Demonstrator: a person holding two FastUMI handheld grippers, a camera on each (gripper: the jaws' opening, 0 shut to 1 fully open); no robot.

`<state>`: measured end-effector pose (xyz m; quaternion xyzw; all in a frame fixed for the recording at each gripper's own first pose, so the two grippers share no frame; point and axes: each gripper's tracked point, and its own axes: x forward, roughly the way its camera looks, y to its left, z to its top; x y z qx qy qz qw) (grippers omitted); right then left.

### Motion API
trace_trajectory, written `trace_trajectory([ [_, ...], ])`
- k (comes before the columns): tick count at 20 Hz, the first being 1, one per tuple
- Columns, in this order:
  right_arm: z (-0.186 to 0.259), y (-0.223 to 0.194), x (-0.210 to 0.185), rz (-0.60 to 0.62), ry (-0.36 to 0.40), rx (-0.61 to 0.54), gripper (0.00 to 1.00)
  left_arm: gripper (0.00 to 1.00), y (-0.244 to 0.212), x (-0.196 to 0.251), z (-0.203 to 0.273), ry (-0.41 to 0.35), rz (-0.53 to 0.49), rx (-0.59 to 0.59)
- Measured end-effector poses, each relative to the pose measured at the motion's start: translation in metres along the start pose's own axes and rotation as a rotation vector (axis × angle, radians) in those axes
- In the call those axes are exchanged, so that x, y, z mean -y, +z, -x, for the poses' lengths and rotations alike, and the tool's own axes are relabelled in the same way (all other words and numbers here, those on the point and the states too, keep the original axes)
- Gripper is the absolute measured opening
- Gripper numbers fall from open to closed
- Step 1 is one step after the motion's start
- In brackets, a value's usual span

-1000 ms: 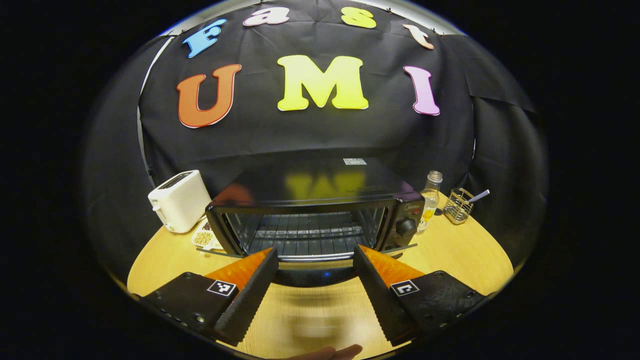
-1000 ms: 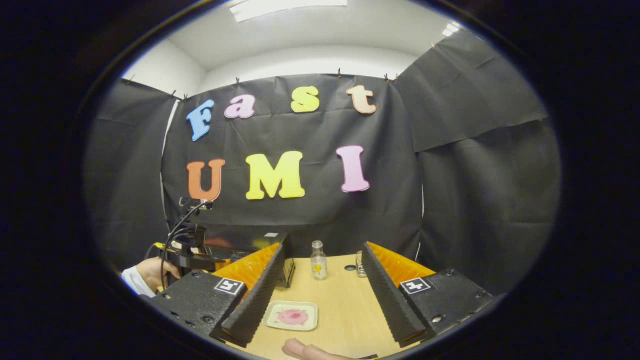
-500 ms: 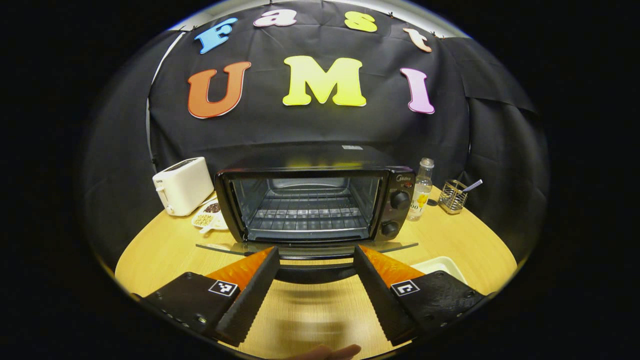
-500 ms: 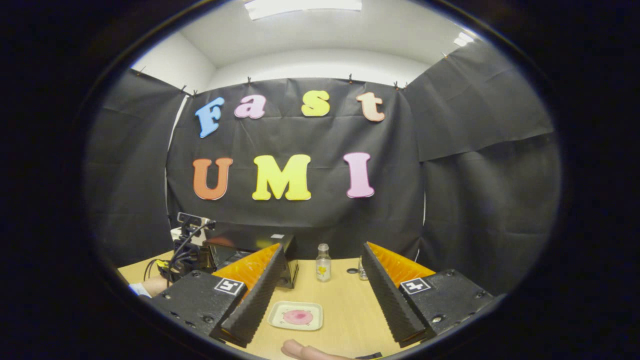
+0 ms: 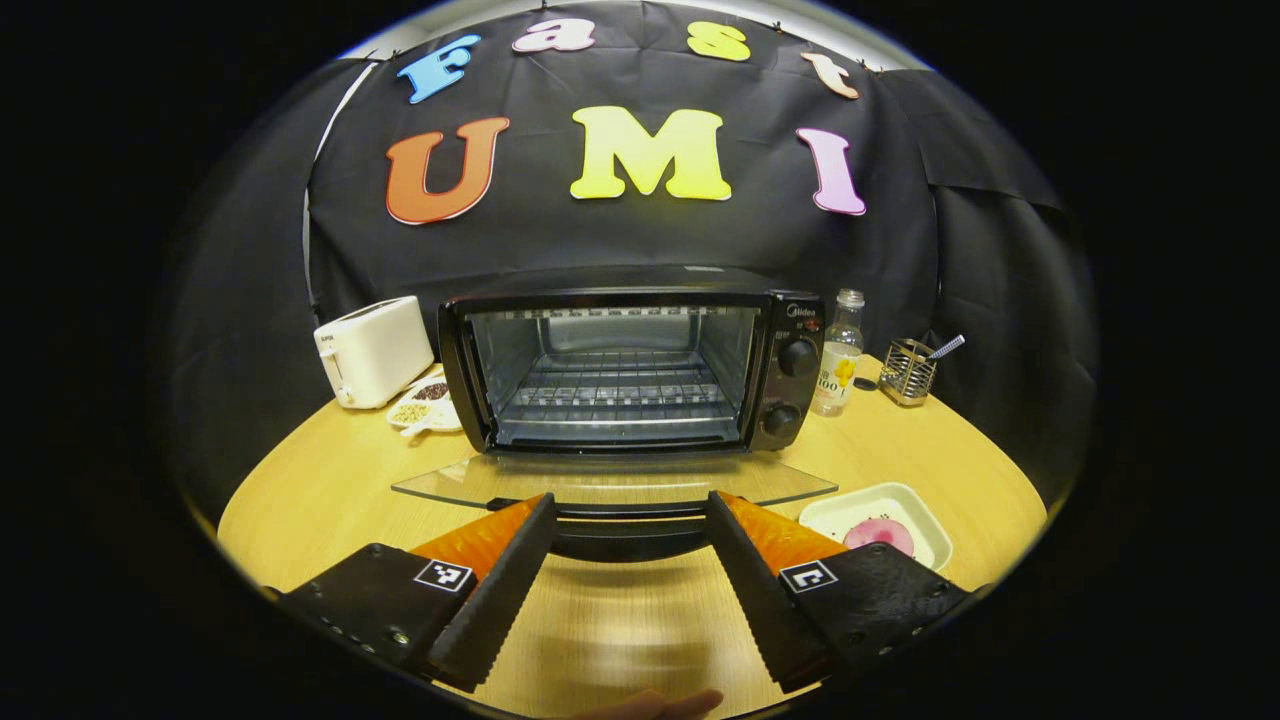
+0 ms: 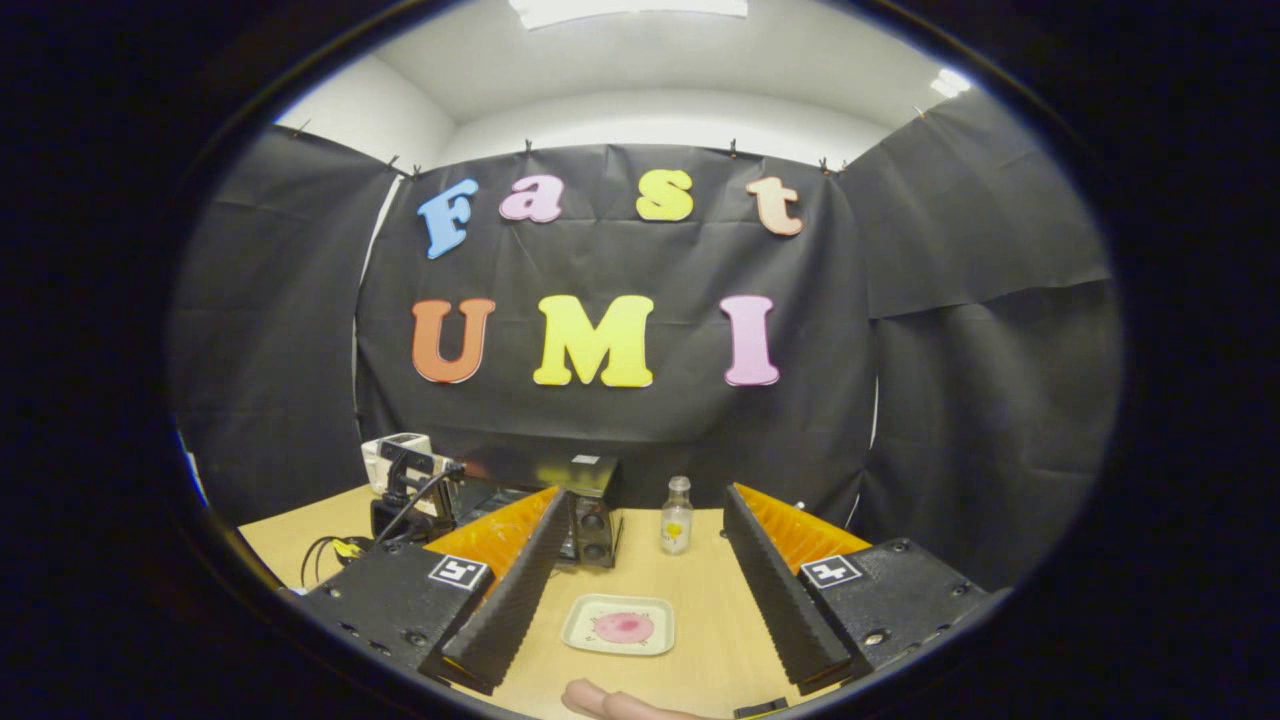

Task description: Open the electric oven with the left hand, put the food in, and close the electric oven.

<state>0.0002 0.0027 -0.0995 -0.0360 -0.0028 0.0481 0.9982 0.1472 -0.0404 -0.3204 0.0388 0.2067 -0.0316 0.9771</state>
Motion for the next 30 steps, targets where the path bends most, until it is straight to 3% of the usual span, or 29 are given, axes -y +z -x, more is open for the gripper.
trace_trajectory([
  [5,-0.002,-0.006,0.003,-0.003,-0.015,-0.010,0.96,0.96,-0.034,0.001,-0.002,0.000,0.028,-0.040],
  [8,-0.006,-0.012,0.006,-0.004,-0.019,-0.024,0.96,0.96,-0.065,0.006,-0.008,-0.004,0.056,-0.124],
  [17,-0.030,-0.041,0.014,-0.007,-0.013,-0.113,0.96,0.95,-0.060,0.005,-0.006,-0.022,0.019,-0.067],
  [24,-0.083,-0.081,0.043,0.029,-0.037,-0.251,0.96,0.96,0.014,0.001,0.046,-0.036,0.050,0.152],
  [30,-0.126,-0.133,0.062,0.014,-0.015,-0.402,0.96,0.96,0.080,-0.018,0.102,-0.016,0.083,0.306],
])
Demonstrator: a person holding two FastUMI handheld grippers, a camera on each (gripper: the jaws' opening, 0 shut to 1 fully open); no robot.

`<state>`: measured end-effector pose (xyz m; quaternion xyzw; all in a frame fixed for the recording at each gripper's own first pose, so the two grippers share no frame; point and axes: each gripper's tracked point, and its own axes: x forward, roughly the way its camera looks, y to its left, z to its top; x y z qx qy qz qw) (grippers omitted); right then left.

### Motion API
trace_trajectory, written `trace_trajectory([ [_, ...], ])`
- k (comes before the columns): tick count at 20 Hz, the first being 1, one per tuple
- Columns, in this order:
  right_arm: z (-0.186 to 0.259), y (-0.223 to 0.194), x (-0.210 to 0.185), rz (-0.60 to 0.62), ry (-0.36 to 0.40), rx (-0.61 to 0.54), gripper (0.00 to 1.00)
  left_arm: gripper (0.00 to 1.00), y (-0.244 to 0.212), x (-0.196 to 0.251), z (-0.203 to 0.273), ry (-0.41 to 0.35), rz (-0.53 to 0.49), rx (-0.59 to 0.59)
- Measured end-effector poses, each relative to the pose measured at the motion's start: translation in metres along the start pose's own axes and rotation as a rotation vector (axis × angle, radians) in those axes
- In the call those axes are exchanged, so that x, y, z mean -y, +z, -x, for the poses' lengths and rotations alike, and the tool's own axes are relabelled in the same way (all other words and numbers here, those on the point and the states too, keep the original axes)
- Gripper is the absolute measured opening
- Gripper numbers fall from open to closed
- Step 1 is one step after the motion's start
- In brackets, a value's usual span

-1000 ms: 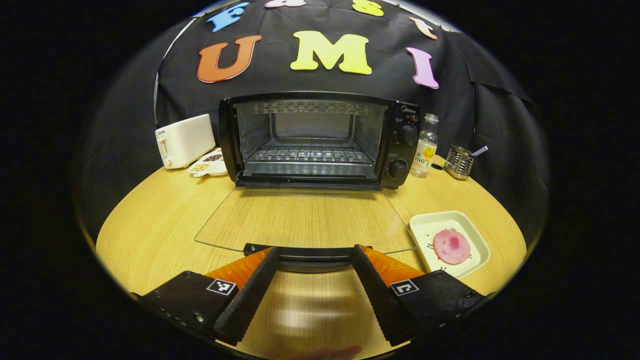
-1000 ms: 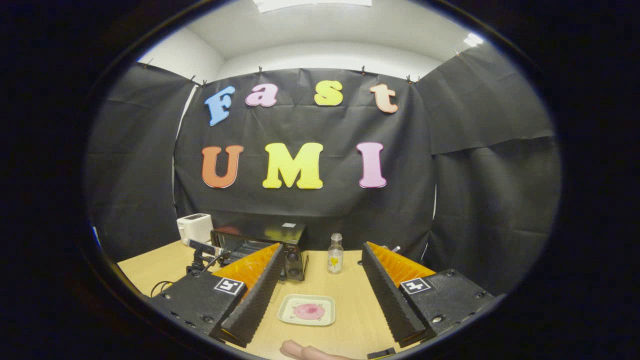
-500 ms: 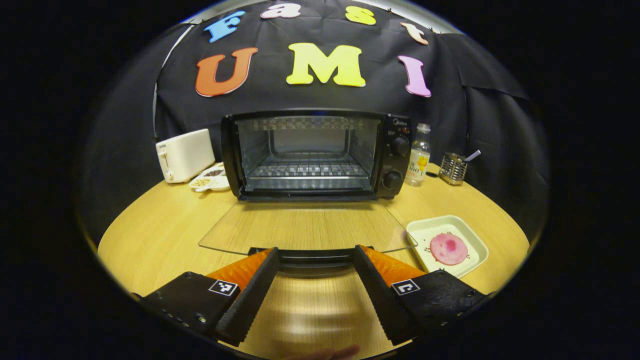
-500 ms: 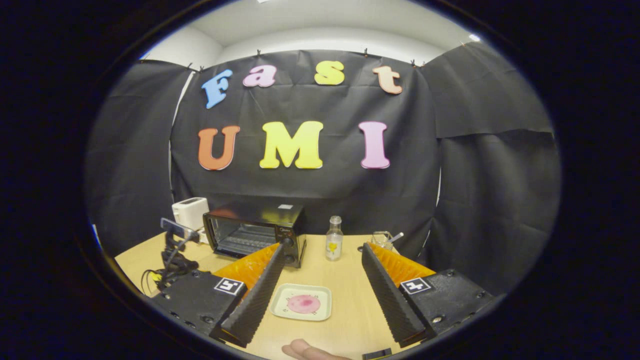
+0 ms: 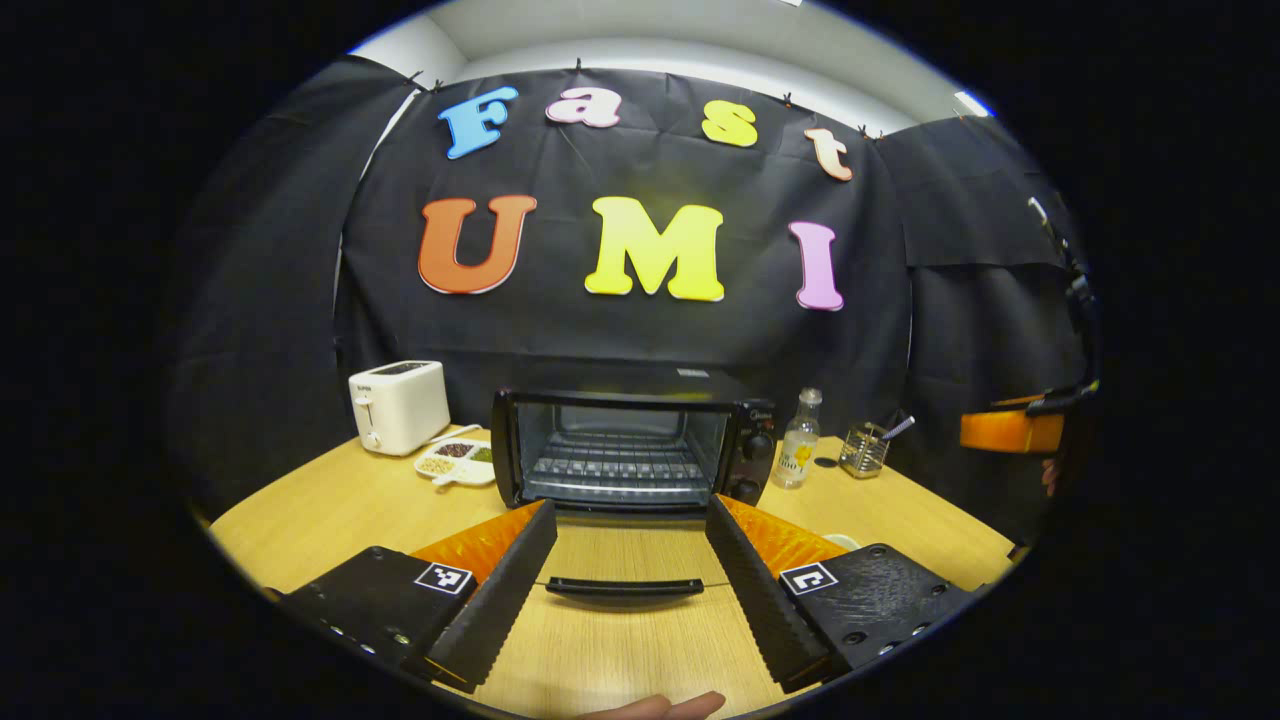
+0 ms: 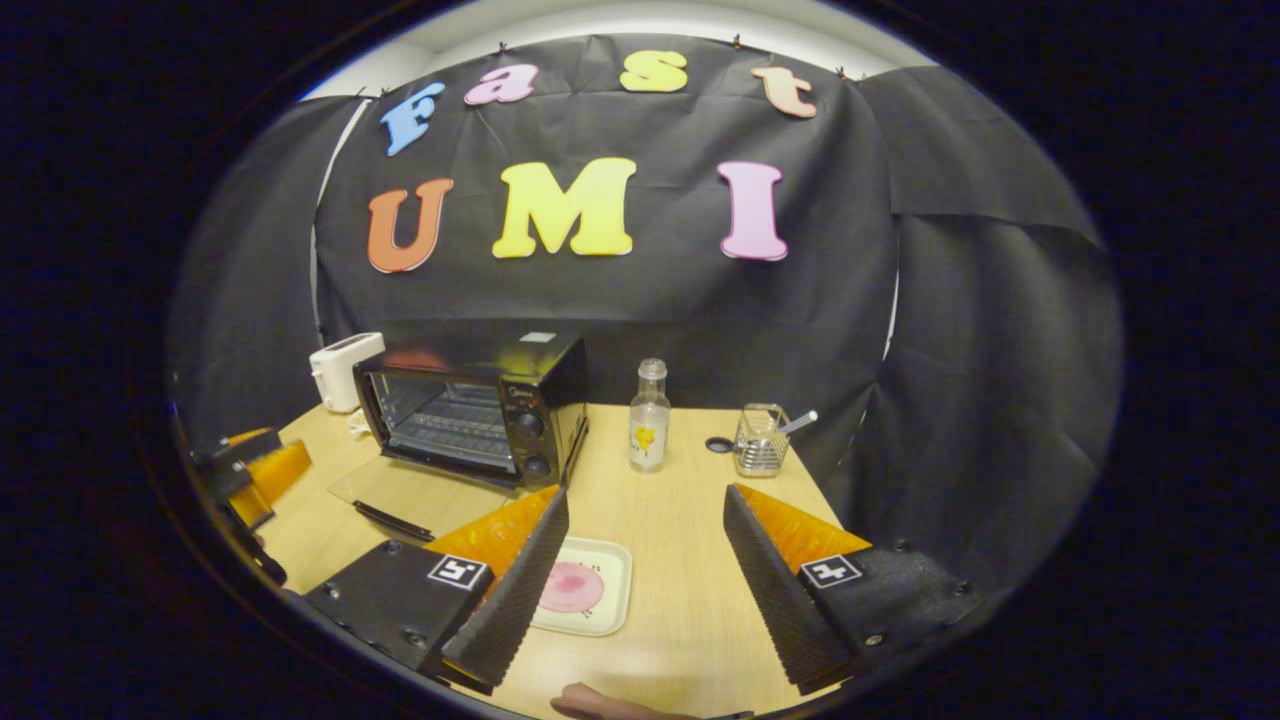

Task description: Open the electric oven with the left hand, put the food in, and close the electric oven.

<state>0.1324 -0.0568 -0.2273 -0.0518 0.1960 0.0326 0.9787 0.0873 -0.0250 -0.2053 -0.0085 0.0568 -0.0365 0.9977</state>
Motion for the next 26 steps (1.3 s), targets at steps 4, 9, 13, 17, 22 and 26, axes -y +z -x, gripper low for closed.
trace_trajectory([
  [4,-0.039,-0.039,0.017,-0.009,-0.002,-0.116,0.99,0.95,0.040,-0.003,0.021,0.016,0.012,0.075],
  [9,-0.078,-0.088,0.018,-0.082,0.052,-0.258,0.93,0.94,0.078,0.000,0.039,0.045,-0.031,0.145],
  [13,-0.100,-0.118,0.007,-0.147,0.105,-0.346,0.77,0.94,0.090,0.008,0.045,0.048,-0.066,0.176],
  [17,-0.109,-0.141,-0.011,-0.220,0.180,-0.432,0.63,0.94,0.088,0.004,0.045,0.069,-0.086,0.168],
  [22,-0.112,-0.165,-0.027,-0.252,0.255,-0.525,0.33,0.94,0.081,-0.002,0.042,0.084,-0.090,0.146],
  [26,-0.119,-0.173,-0.037,-0.452,0.387,-0.601,0.02,0.94,0.078,-0.008,0.045,0.102,-0.097,0.139],
])
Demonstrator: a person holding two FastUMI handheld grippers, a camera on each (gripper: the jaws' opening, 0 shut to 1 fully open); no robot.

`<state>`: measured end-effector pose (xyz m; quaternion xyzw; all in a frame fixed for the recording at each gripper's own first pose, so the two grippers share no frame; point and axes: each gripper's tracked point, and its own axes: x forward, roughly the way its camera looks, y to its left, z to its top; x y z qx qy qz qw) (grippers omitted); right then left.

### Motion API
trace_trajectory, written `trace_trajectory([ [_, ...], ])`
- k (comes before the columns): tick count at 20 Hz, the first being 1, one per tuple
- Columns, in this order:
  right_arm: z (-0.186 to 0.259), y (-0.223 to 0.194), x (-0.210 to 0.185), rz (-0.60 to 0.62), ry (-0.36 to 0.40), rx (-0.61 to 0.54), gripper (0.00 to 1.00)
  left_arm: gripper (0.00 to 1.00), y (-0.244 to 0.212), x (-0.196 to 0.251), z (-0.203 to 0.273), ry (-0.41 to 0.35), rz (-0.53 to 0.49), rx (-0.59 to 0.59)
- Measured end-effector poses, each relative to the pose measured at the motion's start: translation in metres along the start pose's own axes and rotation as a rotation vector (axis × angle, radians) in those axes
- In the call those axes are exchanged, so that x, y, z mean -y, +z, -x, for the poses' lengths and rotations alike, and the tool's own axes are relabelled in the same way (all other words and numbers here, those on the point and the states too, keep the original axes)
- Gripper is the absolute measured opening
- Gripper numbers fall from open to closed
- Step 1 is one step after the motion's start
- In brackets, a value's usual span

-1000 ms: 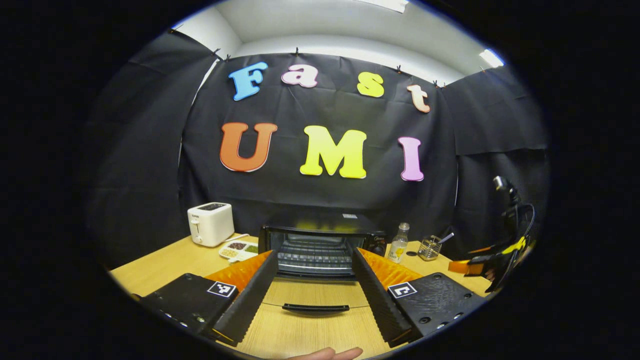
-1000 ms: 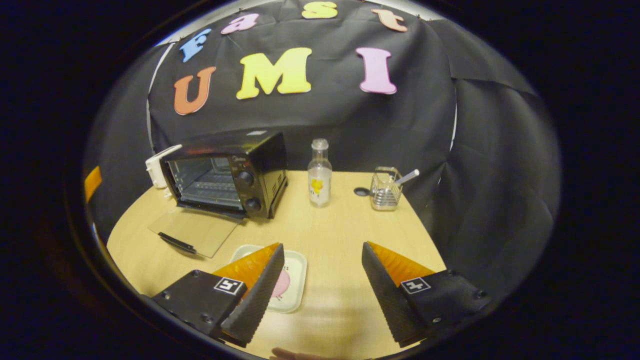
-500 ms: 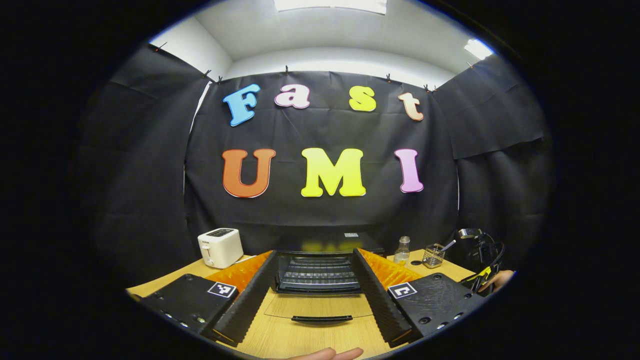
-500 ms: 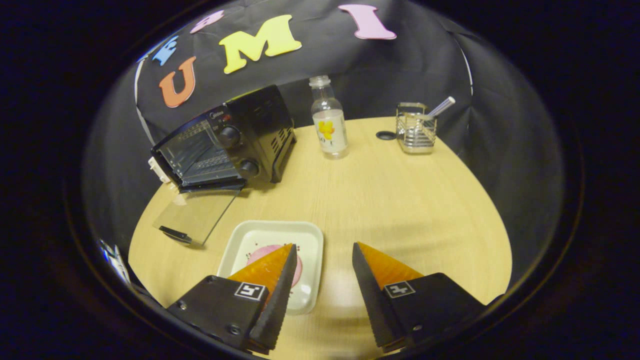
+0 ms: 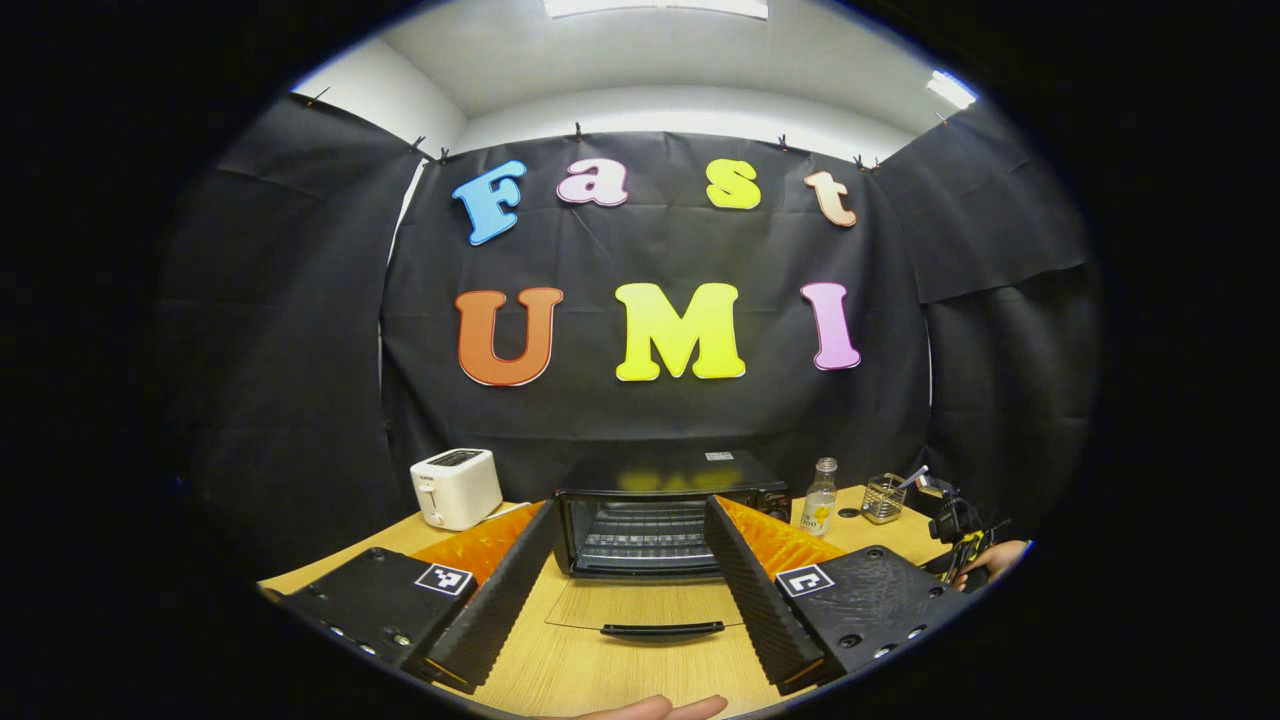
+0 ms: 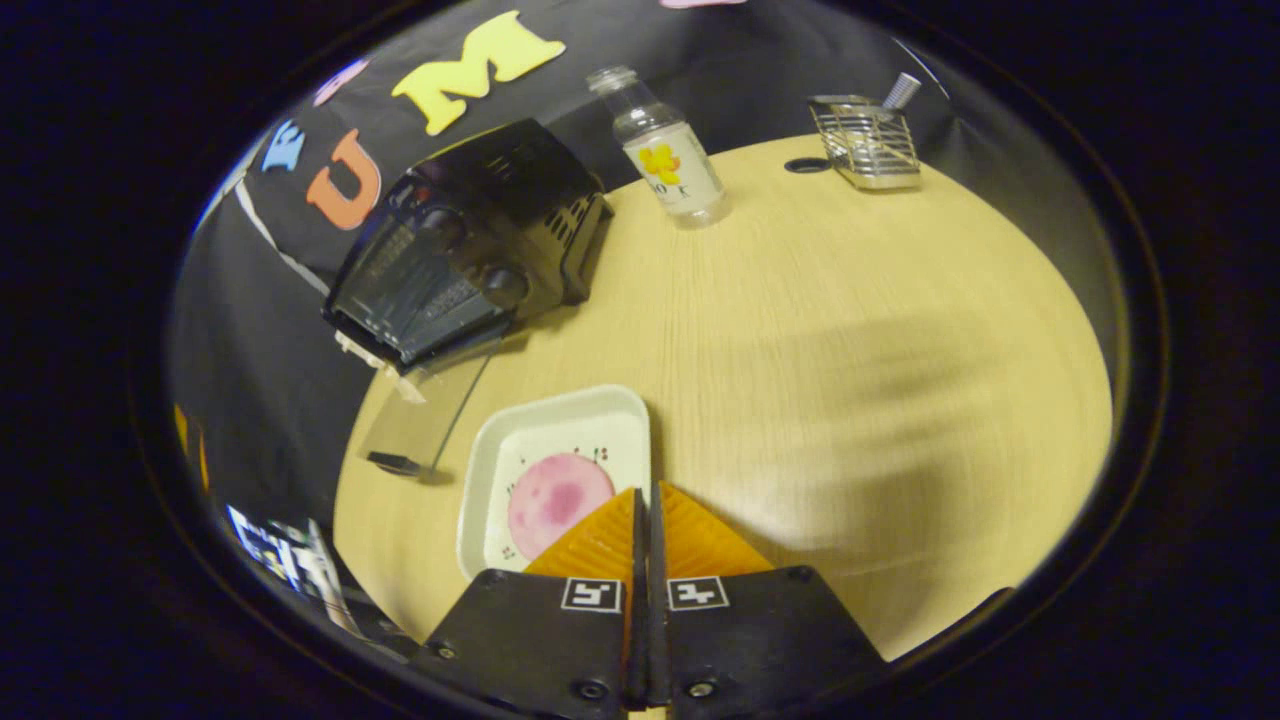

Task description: Open the electric oven with the left hand, put the food in, and close the electric oven.

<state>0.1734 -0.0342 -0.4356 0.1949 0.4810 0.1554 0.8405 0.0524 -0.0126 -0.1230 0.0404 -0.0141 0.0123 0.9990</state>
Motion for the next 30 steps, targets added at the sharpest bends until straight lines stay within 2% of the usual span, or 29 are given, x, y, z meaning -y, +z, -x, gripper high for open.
trace_trajectory([
  [3,0.004,-0.002,-0.002,-0.165,0.127,-0.036,0.02,0.94,0.003,-0.003,0.008,0.008,0.000,-0.004],
  [5,0.005,-0.002,-0.001,-0.231,0.169,-0.043,0.01,0.94,0.008,-0.006,0.015,0.013,-0.001,0.003],
  [6,0.007,-0.002,0.000,-0.246,0.177,-0.041,0.04,0.94,0.010,-0.007,0.019,0.014,-0.002,0.006],
  [7,0.009,-0.003,0.002,-0.247,0.175,-0.035,0.00,0.95,0.013,-0.007,0.023,0.014,-0.002,0.010],
  [9,0.016,-0.002,0.006,-0.249,0.154,-0.014,0.00,0.94,0.015,-0.009,0.032,0.016,-0.004,0.016],
  [10,0.021,-0.002,0.011,-0.247,0.139,0.003,0.04,0.94,0.017,-0.010,0.037,0.018,-0.007,0.019],
  [17,0.079,-0.005,0.010,-0.248,0.090,0.106,0.00,0.94,0.011,-0.016,0.074,0.007,-0.021,0.008],
  [18,0.088,-0.006,0.006,-0.238,0.086,0.119,0.04,0.94,0.010,-0.016,0.081,0.005,-0.025,0.009],
  [25,0.147,-0.018,-0.049,-0.183,0.091,0.191,0.00,0.94,0.006,-0.030,0.125,-0.001,-0.030,0.002],
  [30,0.159,-0.023,-0.101,-0.154,0.120,0.209,0.00,0.94,0.006,-0.041,0.141,-0.002,-0.050,0.027],
])
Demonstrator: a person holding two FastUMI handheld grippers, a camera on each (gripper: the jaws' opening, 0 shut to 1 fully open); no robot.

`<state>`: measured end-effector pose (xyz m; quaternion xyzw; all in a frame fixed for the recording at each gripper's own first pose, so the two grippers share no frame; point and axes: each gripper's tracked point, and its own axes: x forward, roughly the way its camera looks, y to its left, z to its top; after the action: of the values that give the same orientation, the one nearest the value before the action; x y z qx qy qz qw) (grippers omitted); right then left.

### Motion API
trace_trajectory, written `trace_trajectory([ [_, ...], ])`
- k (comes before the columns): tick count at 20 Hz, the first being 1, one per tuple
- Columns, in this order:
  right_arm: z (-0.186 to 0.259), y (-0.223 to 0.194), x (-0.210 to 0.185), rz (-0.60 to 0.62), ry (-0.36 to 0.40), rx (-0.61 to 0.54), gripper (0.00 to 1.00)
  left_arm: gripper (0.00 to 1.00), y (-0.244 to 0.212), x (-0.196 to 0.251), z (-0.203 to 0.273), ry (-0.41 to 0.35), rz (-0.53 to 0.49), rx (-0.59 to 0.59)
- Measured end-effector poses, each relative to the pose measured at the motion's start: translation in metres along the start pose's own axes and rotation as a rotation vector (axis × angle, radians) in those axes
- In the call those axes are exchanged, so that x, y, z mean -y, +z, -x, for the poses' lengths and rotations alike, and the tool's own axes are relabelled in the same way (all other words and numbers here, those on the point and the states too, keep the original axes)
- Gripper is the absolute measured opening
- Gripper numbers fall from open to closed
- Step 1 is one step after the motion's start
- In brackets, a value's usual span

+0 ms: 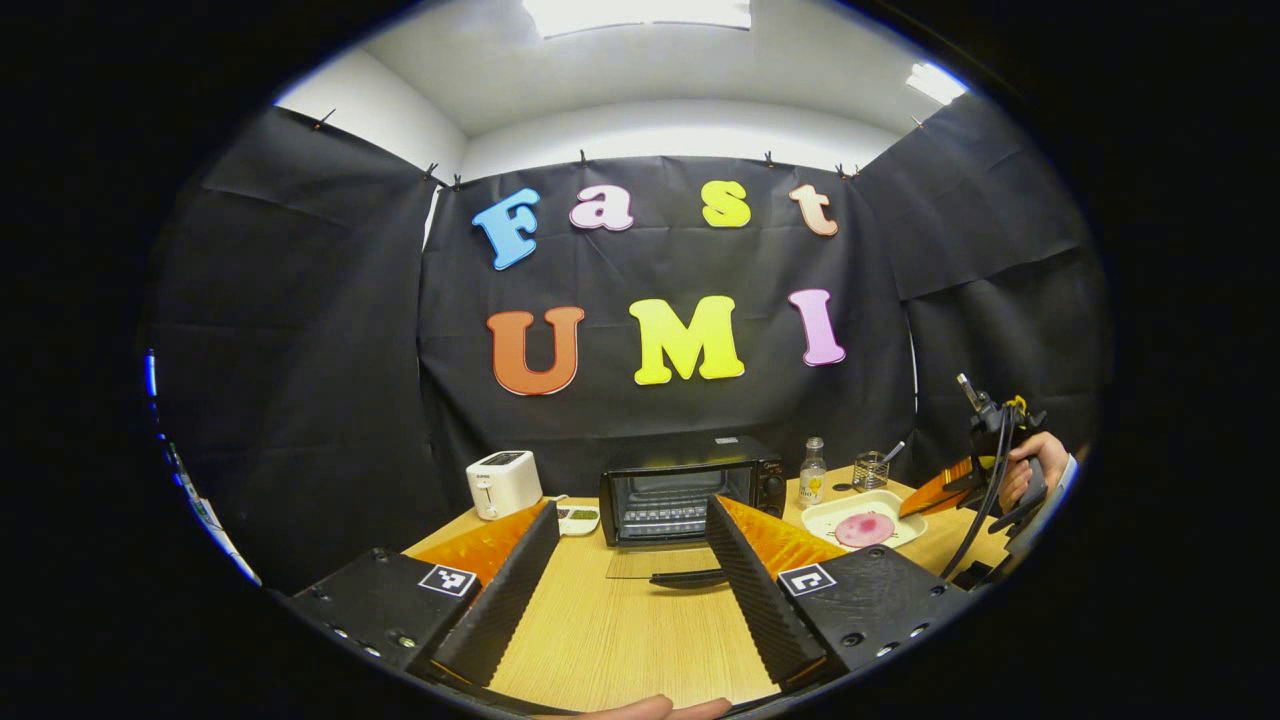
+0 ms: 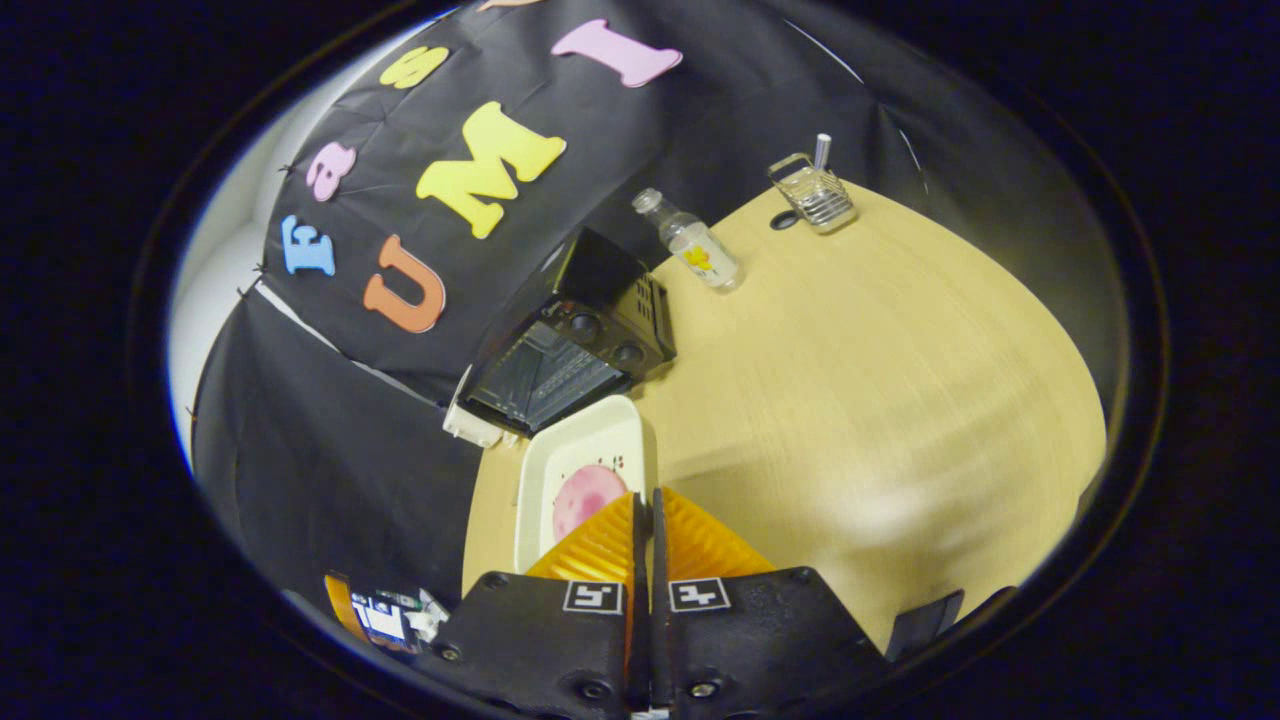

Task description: Open the electric oven with the left hand, put the food in, and close the electric oven.

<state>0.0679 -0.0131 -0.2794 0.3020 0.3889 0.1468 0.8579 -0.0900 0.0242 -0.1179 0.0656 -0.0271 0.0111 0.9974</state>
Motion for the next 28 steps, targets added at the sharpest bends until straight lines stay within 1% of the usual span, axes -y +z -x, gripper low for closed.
trace_trajectory([
  [1,-0.001,-0.003,-0.008,0.007,-0.001,0.004,0.04,0.94,-0.001,-0.003,0.002,-0.001,0.004,0.001],
  [3,-0.006,-0.007,-0.022,0.005,-0.014,0.005,0.04,0.95,-0.005,-0.011,0.004,0.004,0.015,-0.001],
  [4,-0.012,-0.008,-0.030,0.003,-0.018,0.007,0.00,0.95,-0.007,-0.016,0.004,0.012,0.025,-0.001],
  [5,-0.022,-0.007,-0.036,0.003,-0.022,0.007,0.04,0.95,-0.010,-0.020,0.004,0.023,0.038,0.001],
  [6,-0.033,-0.007,-0.043,0.003,-0.023,0.005,0.00,0.95,-0.011,-0.026,0.003,0.034,0.052,0.000],
  [10,-0.077,-0.006,-0.065,-0.016,-0.036,0.000,0.00,0.95,-0.023,-0.047,0.000,0.062,0.080,-0.010],
  [11,-0.089,-0.007,-0.072,-0.025,-0.036,0.006,0.04,0.95,-0.026,-0.052,-0.002,0.071,0.087,-0.012],
  [14,-0.126,-0.005,-0.086,-0.046,-0.050,0.040,0.04,0.95,-0.036,-0.064,-0.007,0.086,0.109,-0.020],
  [15,-0.138,-0.005,-0.091,-0.056,-0.060,0.051,0.00,0.96,-0.039,-0.070,-0.009,0.093,0.110,-0.021],
  [16,-0.150,-0.005,-0.096,-0.070,-0.065,0.063,0.04,0.96,-0.043,-0.075,-0.012,0.101,0.110,-0.023],
  [17,-0.163,-0.005,-0.101,-0.082,-0.068,0.074,0.04,0.96,-0.048,-0.079,-0.014,0.106,0.110,-0.029],
  [18,-0.176,-0.002,-0.106,-0.106,-0.063,0.102,0.01,0.96,-0.052,-0.082,-0.016,0.105,0.110,-0.036],
  [19,-0.189,0.005,-0.109,-0.126,-0.065,0.138,0.01,0.96,-0.058,-0.082,-0.019,0.092,0.116,-0.046],
  [20,-0.202,0.012,-0.111,-0.148,-0.068,0.175,0.04,0.96,-0.064,-0.080,-0.022,0.077,0.124,-0.055],
  [21,-0.214,0.019,-0.113,-0.163,-0.073,0.212,0.00,0.95,-0.066,-0.084,-0.025,0.084,0.119,-0.057],
  [23,-0.240,0.037,-0.117,-0.185,-0.079,0.276,0.00,0.94,-0.069,-0.095,-0.032,0.106,0.094,-0.053],
  [24,-0.253,0.045,-0.119,-0.193,-0.077,0.304,0.04,0.94,-0.072,-0.098,-0.035,0.111,0.091,-0.054],
  [26,-0.278,0.064,-0.122,-0.229,-0.066,0.359,0.04,0.94,-0.078,-0.100,-0.042,0.105,0.104,-0.064],
  [28,-0.300,0.082,-0.123,-0.246,-0.065,0.410,0.04,0.94,-0.084,-0.107,-0.047,0.116,0.117,-0.077],
])
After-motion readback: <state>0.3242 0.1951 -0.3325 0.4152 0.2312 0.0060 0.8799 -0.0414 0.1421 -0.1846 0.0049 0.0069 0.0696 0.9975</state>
